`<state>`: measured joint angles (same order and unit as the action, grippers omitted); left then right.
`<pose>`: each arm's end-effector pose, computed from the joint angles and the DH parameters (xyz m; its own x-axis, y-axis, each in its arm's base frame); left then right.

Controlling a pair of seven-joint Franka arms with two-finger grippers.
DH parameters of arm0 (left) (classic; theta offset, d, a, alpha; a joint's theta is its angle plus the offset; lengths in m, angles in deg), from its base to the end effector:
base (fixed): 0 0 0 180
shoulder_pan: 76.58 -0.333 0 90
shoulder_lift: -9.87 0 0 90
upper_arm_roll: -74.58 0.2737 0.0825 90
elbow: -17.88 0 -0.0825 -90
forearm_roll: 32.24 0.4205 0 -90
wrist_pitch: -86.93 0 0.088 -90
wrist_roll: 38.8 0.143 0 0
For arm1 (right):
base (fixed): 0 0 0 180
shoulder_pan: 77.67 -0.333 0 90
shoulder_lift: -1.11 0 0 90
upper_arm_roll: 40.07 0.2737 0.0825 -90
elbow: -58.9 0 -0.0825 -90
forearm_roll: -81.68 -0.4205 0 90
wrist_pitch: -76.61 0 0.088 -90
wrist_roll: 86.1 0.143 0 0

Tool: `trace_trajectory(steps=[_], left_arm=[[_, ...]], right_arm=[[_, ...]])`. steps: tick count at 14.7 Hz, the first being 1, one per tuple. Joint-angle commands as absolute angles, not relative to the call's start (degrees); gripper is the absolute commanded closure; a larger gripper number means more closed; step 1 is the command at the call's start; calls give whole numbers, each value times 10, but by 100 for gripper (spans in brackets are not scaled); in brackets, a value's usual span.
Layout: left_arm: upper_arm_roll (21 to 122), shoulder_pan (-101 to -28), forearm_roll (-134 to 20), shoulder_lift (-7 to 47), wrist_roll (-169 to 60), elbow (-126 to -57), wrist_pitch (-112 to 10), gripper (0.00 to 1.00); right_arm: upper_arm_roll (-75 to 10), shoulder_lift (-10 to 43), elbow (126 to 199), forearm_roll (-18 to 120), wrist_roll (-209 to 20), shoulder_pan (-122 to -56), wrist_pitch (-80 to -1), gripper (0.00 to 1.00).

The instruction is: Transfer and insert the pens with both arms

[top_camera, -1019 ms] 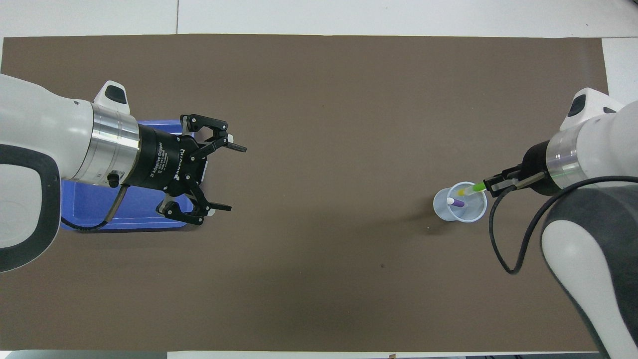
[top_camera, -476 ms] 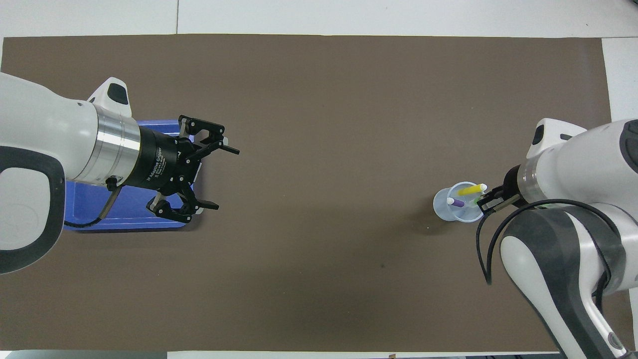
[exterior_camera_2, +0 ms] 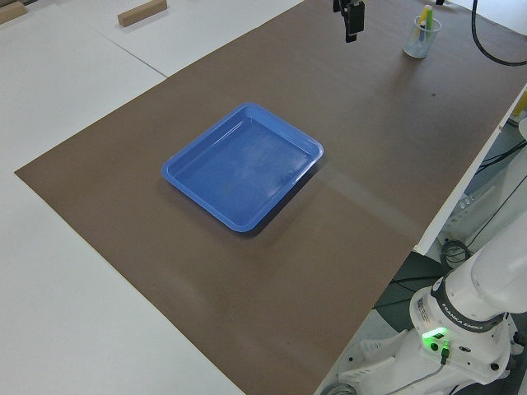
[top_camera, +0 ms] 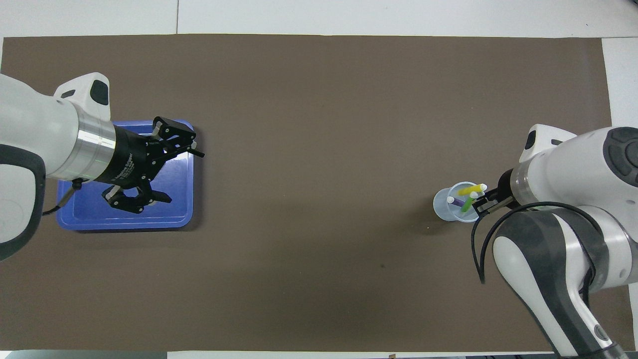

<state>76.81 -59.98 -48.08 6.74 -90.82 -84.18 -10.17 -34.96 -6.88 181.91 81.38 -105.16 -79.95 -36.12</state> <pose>0.5529 -0.1783 0.4863 0.7563 0.6099 -0.2367 0.6476 -0.7493 0.1383 0.5373 0.0701 0.3657 0.8960 0.4423 -0.0408 0.4424 -0.8968 -0.0060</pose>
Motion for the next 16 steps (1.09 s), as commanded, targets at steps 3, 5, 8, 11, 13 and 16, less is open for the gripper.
trace_trajectory(steps=[3, 5, 8, 11, 13, 16], left_arm=[[782, -631, -361, 75, -626, -759, 10, 0], [782, -640, -335, 86, -526, -710, 60, 0], [774, -648, -335, 73, -442, -699, 95, 0], [769, -648, -338, 46, -421, -748, 79, 0], [769, -648, -338, 39, -421, -784, 25, 0], [770, -652, -337, 49, -419, -777, 9, 0]], right_arm=[[-345, -81, 1742, 818, -1042, -792, -319, 0], [-346, -81, 1686, 818, -1037, -791, -271, 0], [-347, -55, 1568, 822, -1035, -762, -133, 0], [-348, -48, 1536, 828, -1015, -732, -112, 0], [-347, -46, 1560, 834, -940, -718, -146, 0], [-345, -40, 1559, 827, -912, -700, -142, 0]])
